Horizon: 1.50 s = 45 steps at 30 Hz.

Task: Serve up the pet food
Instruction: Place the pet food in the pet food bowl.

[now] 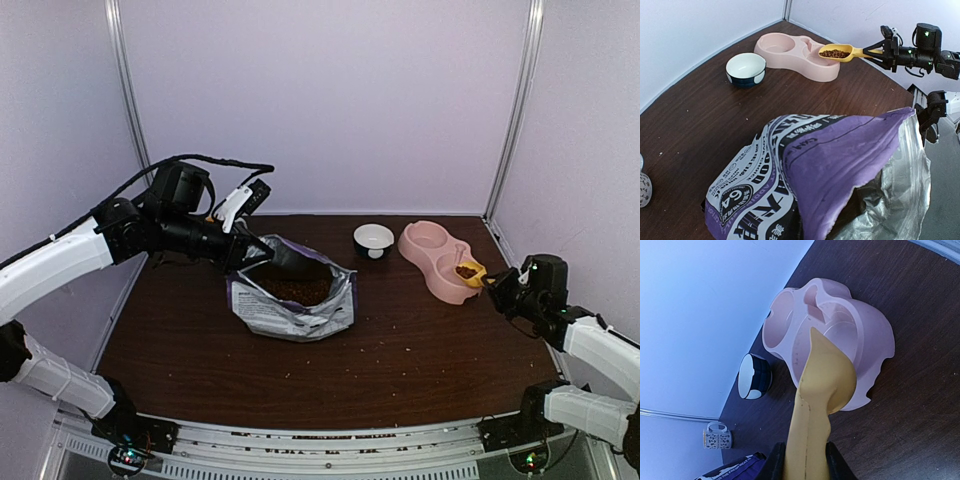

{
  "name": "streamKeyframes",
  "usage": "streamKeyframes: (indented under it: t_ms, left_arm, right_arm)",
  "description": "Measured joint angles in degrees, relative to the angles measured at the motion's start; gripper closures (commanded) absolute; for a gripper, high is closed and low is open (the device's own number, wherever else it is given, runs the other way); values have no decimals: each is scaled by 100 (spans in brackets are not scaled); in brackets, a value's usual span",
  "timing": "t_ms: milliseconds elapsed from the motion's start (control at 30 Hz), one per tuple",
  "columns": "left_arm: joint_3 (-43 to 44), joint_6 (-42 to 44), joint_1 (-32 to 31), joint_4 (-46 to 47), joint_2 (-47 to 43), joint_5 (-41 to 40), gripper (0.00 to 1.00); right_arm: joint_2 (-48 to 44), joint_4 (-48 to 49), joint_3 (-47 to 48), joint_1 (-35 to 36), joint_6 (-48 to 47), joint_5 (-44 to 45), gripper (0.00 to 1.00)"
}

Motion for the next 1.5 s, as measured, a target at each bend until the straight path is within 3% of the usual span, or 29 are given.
streamKeyframes:
  t_ms: [1500]
  left_arm:
    - [0, 17, 0, -2, 0, 0, 100]
  right_arm:
    - [426, -2026, 1456, -46, -1687, 103, 100]
